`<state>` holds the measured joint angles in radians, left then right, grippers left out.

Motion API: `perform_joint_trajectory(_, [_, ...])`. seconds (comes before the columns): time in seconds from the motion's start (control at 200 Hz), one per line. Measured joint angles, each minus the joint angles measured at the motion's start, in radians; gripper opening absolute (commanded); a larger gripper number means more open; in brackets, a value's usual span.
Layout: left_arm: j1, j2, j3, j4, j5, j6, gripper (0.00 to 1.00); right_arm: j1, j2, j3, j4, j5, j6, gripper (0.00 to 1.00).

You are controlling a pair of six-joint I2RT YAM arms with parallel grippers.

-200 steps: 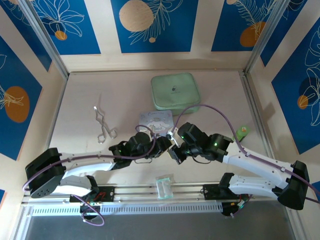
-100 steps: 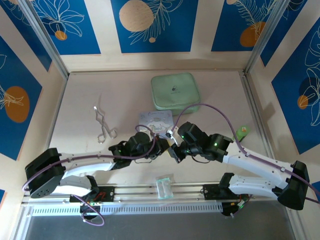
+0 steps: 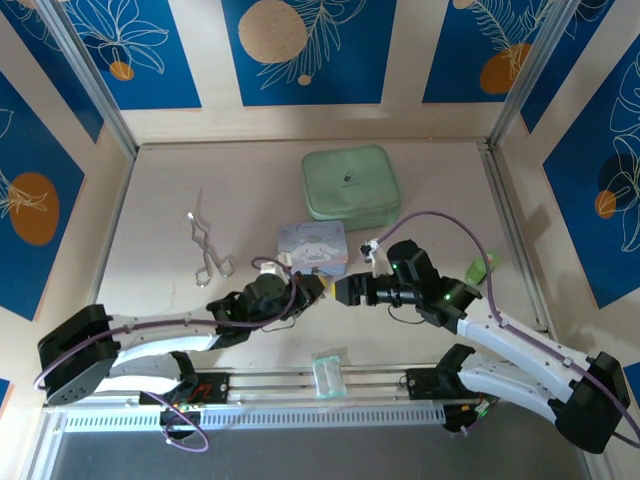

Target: Unlock a padlock with a key

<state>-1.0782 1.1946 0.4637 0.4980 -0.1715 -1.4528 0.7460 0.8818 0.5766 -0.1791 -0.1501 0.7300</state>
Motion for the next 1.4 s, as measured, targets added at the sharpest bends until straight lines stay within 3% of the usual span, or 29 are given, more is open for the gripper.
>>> perform_joint_trajectory(0.215, [0.0,-0.069,-0.026,0.171,-0.122,0.054,0.0,-0.001,0.036,-0.037,0.308,-0.104,0.18,0.55])
perform_joint_trajectory(0.435, [0.0,-0.086,-0.039,0.311,-0.197,0.096,0.0,0.035,0.106,-0.054,0.583,-0.131,0.283,0.49])
perform_joint_trajectory(0.951, [0.0,-0.045,-0.04,0.452,-0.222,0.127,0.0,0.018,0.159,-0.068,0.771,-0.146,0.329,0.27])
perform_joint_trajectory(1.131, [0.0,-0.048,-0.04,0.455,-0.238,0.128,0.0,0.013,0.187,-0.068,0.814,-0.156,0.341,0.23])
perform_joint_trajectory(1.316, [0.0,-0.055,-0.04,0.452,-0.241,0.127,0.0,0.013,0.2,-0.069,0.824,-0.157,0.349,0.11])
perform_joint_trajectory(1.401, [0.0,-0.055,-0.04,0.452,-0.244,0.127,0.0,0.011,0.2,-0.076,0.832,-0.157,0.352,0.1])
